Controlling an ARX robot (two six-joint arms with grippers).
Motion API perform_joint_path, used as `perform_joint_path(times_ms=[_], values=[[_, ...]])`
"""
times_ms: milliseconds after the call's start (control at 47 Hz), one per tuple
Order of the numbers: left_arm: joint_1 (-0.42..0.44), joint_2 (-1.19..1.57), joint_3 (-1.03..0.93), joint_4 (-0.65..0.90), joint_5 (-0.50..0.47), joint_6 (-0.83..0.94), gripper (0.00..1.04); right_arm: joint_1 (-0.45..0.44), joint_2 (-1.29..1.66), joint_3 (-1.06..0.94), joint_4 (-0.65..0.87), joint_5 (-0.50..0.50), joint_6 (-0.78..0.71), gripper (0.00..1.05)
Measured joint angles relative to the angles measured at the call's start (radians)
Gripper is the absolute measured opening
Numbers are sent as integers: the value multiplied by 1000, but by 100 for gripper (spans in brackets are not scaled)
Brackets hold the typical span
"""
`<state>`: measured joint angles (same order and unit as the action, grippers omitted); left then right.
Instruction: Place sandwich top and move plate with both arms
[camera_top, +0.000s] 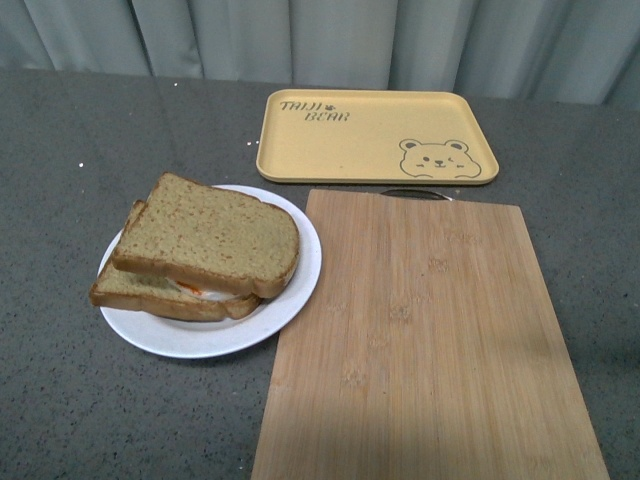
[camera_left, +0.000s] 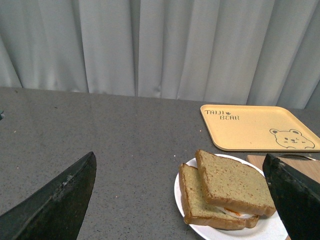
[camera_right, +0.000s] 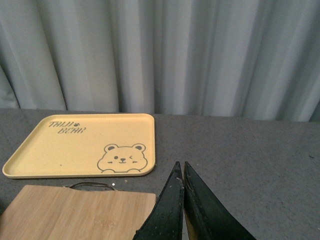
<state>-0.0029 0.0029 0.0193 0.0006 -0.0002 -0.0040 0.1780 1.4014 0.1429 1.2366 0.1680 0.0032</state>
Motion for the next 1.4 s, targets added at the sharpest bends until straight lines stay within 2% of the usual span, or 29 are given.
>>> perform_joint_path(times_ms=[106, 234, 404, 468, 532, 1128, 1404], values=[[0, 0, 0, 0, 0, 0, 98, -32, -100, -42, -61, -21, 0, 1], [0, 0, 0, 0, 0, 0, 98, -64, -317, -63, -255, -58, 0, 1], [0, 0, 0, 0, 0, 0, 98, -91, -451, -95, -351, -87, 0, 1], [0, 0, 0, 0, 0, 0, 98, -149, -517, -110, -406, -159, 0, 1], [0, 0, 0, 0, 0, 0, 98, -173, -581, -121, -455, -161, 0, 1], [0, 0, 0, 0, 0, 0, 98, -175, -979, -139, -815, -167, 0, 1], [0, 0, 0, 0, 0, 0, 98, -175, -1095, -139, -927, -168, 0, 1]])
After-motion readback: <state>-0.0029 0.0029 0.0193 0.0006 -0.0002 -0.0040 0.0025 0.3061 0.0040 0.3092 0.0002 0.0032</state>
